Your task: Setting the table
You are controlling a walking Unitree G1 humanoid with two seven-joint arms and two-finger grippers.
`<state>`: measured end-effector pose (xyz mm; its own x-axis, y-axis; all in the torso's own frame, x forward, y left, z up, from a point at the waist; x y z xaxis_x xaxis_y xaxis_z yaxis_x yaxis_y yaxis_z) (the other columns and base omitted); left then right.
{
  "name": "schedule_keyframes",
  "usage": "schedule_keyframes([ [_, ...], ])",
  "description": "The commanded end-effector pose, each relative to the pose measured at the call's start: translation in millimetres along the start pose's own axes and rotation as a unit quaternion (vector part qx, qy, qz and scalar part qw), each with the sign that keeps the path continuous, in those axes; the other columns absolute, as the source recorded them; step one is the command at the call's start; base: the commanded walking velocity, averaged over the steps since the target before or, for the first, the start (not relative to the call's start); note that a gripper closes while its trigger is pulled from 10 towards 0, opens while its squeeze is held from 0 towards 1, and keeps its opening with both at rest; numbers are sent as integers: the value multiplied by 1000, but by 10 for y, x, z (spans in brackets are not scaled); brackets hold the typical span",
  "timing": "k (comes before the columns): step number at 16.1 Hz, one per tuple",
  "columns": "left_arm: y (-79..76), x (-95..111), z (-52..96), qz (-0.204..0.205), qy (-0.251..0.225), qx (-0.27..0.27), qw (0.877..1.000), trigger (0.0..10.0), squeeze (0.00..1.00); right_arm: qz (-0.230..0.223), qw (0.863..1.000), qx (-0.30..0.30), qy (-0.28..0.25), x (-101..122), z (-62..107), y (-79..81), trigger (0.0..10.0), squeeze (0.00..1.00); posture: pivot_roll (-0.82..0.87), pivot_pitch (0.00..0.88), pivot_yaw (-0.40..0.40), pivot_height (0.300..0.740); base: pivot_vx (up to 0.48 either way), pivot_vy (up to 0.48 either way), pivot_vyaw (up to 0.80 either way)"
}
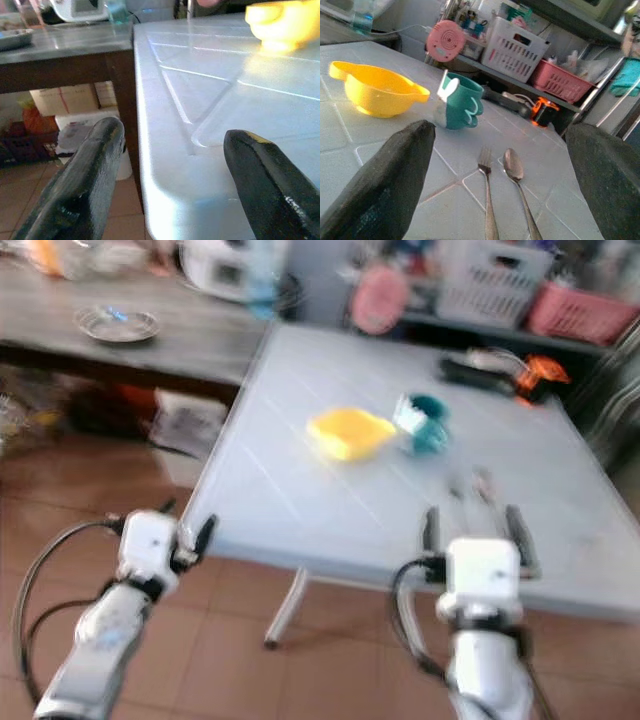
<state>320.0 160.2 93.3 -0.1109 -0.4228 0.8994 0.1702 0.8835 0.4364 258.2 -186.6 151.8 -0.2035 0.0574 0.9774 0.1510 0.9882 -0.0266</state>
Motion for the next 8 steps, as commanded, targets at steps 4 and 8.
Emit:
schedule_keyframes([
  [4,-45,90,-47,0,-14,-2,1000,10000,0,9,1000,-4,-13,42,-34,-36,10000,0,198,102,-81,740,0,-365,0],
  [8,-9,165,-81,0,-26,8,1000,10000,0,10,1000,-2,-17,50,-48,-18,10000,0,203,98,-84,740,0,-364,0],
])
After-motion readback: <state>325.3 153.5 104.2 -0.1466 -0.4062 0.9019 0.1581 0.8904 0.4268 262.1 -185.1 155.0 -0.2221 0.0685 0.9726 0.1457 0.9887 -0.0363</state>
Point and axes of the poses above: a point about 5 cm out from each wrist's last joint towards the gripper, its own z axis pointing back from the gripper into the wrist, its own x axis along the axis of the wrist's last joint, y = z × x, the point moved 4 cm from there along -z, pointing out of the wrist towards the gripper, and after that the axes turned 13 degrees about -z, right-handed, at the moved point
